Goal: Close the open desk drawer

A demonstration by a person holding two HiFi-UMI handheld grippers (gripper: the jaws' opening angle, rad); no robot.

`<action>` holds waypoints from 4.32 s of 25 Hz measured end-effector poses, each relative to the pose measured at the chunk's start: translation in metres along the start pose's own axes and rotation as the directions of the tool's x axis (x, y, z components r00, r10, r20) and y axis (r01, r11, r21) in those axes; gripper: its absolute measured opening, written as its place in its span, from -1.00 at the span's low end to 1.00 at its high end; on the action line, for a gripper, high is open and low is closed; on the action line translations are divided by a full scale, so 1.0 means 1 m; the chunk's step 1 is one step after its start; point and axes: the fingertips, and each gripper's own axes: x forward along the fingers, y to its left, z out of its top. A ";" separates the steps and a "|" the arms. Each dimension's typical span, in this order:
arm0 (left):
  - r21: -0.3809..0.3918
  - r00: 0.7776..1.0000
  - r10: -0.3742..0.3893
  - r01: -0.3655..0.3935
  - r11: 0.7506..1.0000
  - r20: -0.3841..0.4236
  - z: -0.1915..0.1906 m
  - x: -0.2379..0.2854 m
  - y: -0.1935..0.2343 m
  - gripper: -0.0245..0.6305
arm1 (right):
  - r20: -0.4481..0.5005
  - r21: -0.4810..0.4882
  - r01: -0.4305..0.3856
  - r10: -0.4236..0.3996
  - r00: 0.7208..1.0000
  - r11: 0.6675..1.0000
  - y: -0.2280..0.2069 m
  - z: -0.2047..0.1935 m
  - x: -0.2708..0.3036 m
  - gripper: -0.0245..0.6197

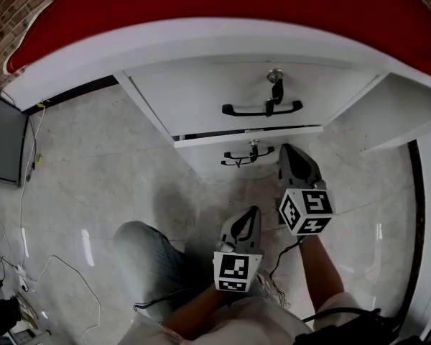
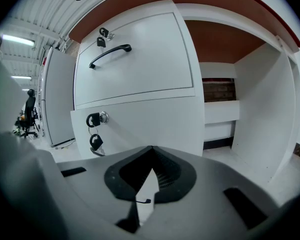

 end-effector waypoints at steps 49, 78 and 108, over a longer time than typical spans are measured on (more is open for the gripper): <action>-0.010 0.991 0.121 -0.120 0.993 0.056 0.020 -0.022 0.043 -0.90 | 0.063 0.069 -0.116 0.112 0.992 0.991 0.066 -0.012 -0.028 -0.93; -0.076 0.961 0.269 -0.264 0.962 0.067 0.016 -0.045 0.118 -0.90 | 0.083 0.026 -0.125 0.123 0.989 0.992 0.131 0.015 0.031 -0.93; -0.078 0.968 0.243 -0.237 0.968 0.070 0.023 -0.044 0.105 -0.90 | 0.073 -0.019 -0.206 0.207 0.976 0.978 0.136 0.021 0.028 -0.93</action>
